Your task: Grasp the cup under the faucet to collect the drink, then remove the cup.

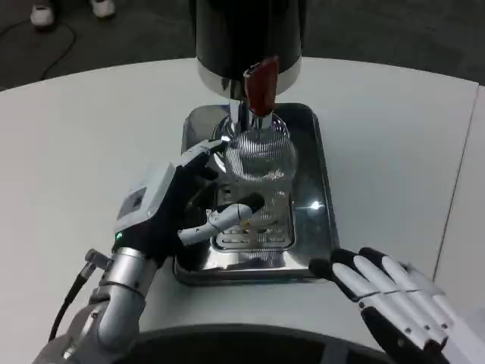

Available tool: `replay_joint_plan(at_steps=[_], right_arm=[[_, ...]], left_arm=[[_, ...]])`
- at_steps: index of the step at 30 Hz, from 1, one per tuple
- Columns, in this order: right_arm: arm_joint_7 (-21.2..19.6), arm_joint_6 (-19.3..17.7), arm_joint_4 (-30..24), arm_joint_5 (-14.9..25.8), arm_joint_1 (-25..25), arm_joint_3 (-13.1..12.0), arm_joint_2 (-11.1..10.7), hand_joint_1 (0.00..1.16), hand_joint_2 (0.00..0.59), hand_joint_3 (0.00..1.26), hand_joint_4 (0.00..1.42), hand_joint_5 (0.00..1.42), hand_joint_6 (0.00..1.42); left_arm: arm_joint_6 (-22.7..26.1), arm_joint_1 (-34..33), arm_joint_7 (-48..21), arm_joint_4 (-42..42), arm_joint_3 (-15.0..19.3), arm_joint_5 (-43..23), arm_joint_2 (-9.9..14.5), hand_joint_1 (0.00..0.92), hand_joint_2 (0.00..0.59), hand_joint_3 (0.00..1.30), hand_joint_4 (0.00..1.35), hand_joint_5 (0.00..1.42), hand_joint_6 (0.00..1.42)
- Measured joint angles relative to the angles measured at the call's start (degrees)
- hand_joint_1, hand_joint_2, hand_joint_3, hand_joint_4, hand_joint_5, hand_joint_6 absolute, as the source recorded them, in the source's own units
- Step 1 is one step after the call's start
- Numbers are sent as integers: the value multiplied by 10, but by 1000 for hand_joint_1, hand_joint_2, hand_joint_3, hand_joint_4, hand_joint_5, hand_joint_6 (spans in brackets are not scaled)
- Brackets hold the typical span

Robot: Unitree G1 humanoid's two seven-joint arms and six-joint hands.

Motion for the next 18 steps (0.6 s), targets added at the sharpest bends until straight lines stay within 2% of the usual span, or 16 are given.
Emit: replay_joint_plan(at_steps=[3,7,11,13,18], right_arm=[[0,4,0,-7,0,7,0,573,433,102,42,0,0],[-1,9,0,-13,0,15,0,575,434,102,42,0,0],[-1,10,0,-14,0,18,0,576,435,103,46,0,0],[-1,11,0,-15,0,19,0,576,435,103,48,0,0],[-3,22,0,-24,-1,23,0,577,435,103,51,0,0]], left_arm=[[-3,8,0,-4,6,-1,1,143,3,156,76,330,315],[-5,16,-3,-10,9,-3,5,105,3,5,5,247,252],[-6,26,-30,-24,14,-14,10,59,1,0,0,99,92],[-7,37,-51,-39,24,-28,13,54,0,0,0,37,56],[2,127,-96,-192,73,-76,34,41,0,0,0,37,32]])
